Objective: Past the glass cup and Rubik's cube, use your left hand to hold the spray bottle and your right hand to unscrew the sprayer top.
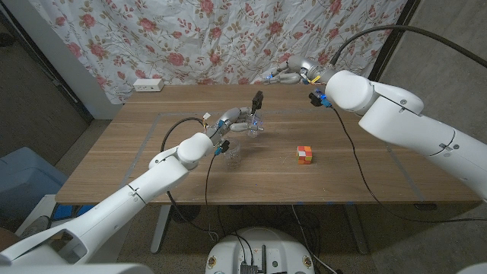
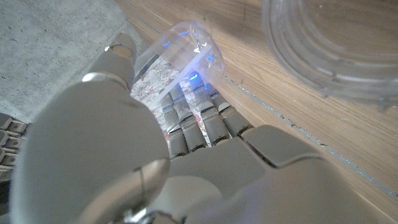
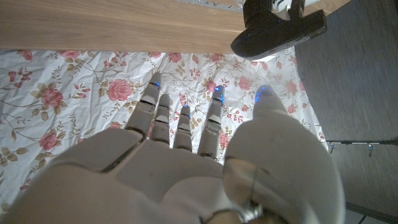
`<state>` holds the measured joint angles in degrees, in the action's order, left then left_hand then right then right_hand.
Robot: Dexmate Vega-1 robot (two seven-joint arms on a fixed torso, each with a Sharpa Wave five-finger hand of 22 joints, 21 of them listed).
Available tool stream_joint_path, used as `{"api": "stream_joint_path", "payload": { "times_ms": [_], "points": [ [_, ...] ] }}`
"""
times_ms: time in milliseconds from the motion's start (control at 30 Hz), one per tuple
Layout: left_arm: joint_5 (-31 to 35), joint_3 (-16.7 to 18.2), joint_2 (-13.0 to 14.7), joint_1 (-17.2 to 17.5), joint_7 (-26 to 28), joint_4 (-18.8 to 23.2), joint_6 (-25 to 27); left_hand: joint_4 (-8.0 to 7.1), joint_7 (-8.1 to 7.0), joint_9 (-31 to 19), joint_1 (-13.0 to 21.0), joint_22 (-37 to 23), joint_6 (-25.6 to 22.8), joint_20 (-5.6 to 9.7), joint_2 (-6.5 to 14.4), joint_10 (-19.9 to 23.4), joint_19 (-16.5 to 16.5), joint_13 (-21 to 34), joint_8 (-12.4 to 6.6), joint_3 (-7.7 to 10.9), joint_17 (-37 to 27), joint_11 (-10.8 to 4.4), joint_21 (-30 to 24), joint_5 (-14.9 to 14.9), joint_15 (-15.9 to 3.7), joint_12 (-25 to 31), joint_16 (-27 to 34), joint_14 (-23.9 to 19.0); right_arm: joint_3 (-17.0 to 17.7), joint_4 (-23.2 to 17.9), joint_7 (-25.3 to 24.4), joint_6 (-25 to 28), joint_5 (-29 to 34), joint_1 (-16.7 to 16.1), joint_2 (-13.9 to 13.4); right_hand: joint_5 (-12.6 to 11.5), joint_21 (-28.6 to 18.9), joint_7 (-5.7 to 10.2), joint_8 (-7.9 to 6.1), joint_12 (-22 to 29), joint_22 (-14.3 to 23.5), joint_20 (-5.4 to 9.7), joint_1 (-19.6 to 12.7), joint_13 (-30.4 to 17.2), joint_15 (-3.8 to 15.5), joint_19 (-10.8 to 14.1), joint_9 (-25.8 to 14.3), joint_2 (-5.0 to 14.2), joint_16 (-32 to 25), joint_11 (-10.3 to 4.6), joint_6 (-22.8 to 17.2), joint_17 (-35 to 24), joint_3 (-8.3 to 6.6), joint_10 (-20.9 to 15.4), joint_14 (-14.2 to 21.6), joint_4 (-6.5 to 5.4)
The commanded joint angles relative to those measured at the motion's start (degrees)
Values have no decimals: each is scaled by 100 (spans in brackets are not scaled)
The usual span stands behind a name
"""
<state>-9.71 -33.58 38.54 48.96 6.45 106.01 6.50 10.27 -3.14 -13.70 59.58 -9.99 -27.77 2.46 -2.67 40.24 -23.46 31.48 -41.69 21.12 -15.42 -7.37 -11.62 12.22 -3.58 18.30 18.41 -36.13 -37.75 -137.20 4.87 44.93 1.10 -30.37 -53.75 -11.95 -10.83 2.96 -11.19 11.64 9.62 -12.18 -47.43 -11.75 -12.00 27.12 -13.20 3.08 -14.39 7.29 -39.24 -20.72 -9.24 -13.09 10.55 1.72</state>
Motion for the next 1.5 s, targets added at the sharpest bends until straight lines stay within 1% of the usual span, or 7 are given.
{"api": "stream_joint_path", "payload": {
  "times_ms": [33,167,267,400,600,1000,1500],
  "points": [
    [-3,15,-9,6,15,-28,-42,-98,12,-15,-481,-30,-403,269,851,157,-58,29,-521,62,-5,-116,-35,-5,-771,3,-15,-76,-79,141,376,-544,262,34,-179,116,-37,-198,-13,11,21,1,400,-17,-62,109,-21,-6,-21,103,49,6,127,-42,121,-129],
    [-3,23,-10,18,32,-20,-42,-91,12,-12,-481,-30,-394,266,867,200,-52,33,-520,74,-4,-128,-32,-2,-767,16,-22,-74,-10,161,356,-573,335,-79,-161,138,-51,-398,33,25,24,-5,624,-16,-67,182,-8,-38,-47,145,242,12,200,-69,241,-166],
    [13,23,-3,27,46,-5,-33,-88,11,-10,-482,-30,-390,263,876,197,-51,35,-520,78,-6,-116,-32,-1,-757,12,-26,-69,0,115,429,-432,383,-83,-147,129,-51,-475,36,36,25,-9,728,-16,-68,205,-3,-49,-56,276,307,14,230,-100,290,-182],
    [23,25,-2,35,62,8,-23,-82,8,-8,-487,-30,-410,266,875,211,-51,38,-530,78,-8,-122,-32,-2,-763,14,-26,-73,43,68,408,-374,426,-160,-135,74,-44,-608,30,36,24,-14,824,-16,-70,213,5,-89,-63,341,352,18,262,-108,342,-180],
    [10,34,4,47,67,27,10,-75,12,-5,-490,-30,-414,265,878,231,-53,42,-534,83,-8,-118,-33,-1,-764,17,-30,-80,-100,-2,648,-62,552,-16,-119,-87,-32,-793,-23,39,25,-15,978,-16,-71,221,-12,-197,-72,467,363,28,313,-130,442,-141],
    [-26,38,-2,43,60,28,46,-78,36,3,-515,-31,-419,259,903,220,-53,50,-541,97,-8,-119,-33,1,-761,2,-41,-87,-370,22,1073,354,469,335,8,-181,-8,-1080,-37,9,25,-22,1371,-33,-66,196,-69,-291,-39,506,527,40,423,-38,467,-187],
    [-64,16,-30,5,39,-12,86,-71,29,11,-537,-31,-408,259,920,237,-52,61,-542,109,-12,-102,-32,1,-759,-4,-53,-90,-724,44,1113,638,533,655,216,-172,-9,-1153,-118,36,26,-17,1565,-41,-64,196,-94,-259,-33,512,394,41,449,-99,493,-225]
  ]
}}
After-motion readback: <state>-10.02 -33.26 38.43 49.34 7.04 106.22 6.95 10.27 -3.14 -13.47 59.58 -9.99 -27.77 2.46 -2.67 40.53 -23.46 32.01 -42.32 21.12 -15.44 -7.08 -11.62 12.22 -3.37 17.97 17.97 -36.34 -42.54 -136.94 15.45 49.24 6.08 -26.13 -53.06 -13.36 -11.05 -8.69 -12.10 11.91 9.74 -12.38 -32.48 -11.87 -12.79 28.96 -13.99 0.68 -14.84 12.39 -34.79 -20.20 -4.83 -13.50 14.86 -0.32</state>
